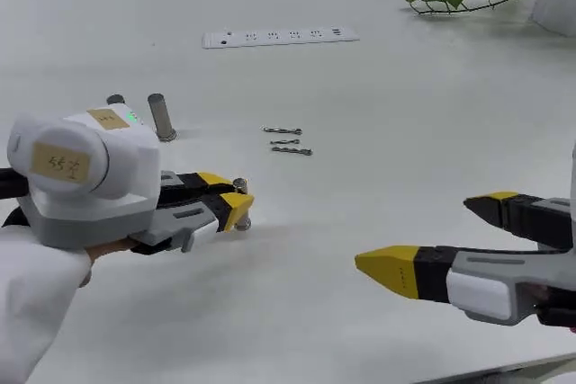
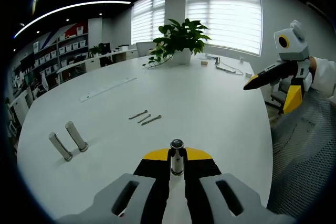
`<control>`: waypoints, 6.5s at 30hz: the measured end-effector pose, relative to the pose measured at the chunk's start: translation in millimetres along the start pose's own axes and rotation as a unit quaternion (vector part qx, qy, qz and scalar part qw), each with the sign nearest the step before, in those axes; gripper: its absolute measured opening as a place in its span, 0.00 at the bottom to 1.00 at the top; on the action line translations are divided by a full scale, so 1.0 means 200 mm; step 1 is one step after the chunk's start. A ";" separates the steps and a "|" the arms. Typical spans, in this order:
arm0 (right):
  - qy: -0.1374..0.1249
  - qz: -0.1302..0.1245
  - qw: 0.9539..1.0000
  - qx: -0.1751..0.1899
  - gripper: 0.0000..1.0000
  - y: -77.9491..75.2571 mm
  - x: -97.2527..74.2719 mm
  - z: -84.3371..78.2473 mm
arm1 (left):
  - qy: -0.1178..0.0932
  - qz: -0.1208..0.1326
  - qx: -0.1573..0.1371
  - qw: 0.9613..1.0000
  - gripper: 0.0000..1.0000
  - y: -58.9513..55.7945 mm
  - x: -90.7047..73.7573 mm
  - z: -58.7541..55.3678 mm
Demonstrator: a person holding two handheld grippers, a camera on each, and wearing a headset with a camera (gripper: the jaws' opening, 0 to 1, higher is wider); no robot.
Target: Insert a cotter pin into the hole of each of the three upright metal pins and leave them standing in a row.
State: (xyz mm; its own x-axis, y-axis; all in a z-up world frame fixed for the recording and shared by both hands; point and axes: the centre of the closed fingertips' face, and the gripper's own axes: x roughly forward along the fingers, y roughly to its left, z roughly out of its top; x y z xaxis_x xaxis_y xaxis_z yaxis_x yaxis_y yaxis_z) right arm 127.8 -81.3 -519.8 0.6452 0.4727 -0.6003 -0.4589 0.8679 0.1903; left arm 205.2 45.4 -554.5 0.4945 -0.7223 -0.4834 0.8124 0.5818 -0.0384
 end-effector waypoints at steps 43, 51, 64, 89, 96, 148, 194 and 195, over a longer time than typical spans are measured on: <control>0.005 0.021 1.000 0.001 0.85 0.02 0.00 -0.02 | 0.004 0.009 0.010 1.000 0.13 -0.06 -0.02 -0.05; 0.006 0.024 1.000 0.000 0.84 0.02 0.00 -0.02 | 0.007 -0.020 0.036 0.999 0.35 -0.11 -0.08 -0.06; 0.013 0.023 1.000 0.002 0.84 0.02 0.00 -0.06 | 0.000 -0.039 0.010 0.999 0.79 -0.20 -0.18 -0.04; 0.034 0.031 0.996 -0.071 0.77 -0.10 0.05 0.06 | 0.028 -0.030 -0.029 0.999 0.99 -0.19 -0.28 -0.15; 0.051 0.041 0.992 -0.111 0.74 -0.16 0.12 0.15 | -0.009 -0.035 -0.075 0.997 0.99 -0.17 -0.33 -0.09; 0.212 0.175 0.889 -0.366 0.03 -0.21 0.90 0.37 | -0.007 -0.067 -0.089 0.994 0.99 -0.31 -0.35 -0.10; 0.306 0.201 0.790 -0.492 0.00 -0.19 1.07 0.28 | -0.022 -0.037 -0.107 0.993 0.95 -0.21 -0.36 -0.07; 0.312 0.203 0.788 -0.491 0.00 -0.20 1.07 0.28 | -0.021 -0.035 -0.107 0.993 0.95 -0.20 -0.36 -0.07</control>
State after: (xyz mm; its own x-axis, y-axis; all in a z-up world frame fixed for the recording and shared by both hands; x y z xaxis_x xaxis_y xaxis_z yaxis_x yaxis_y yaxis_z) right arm 318.7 -5.2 -611.8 0.0383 0.2489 -0.9678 -0.9989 -0.0166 -0.0438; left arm 131.8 79.2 -529.5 0.4546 -0.7763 -0.4366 0.7637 0.5920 -0.2575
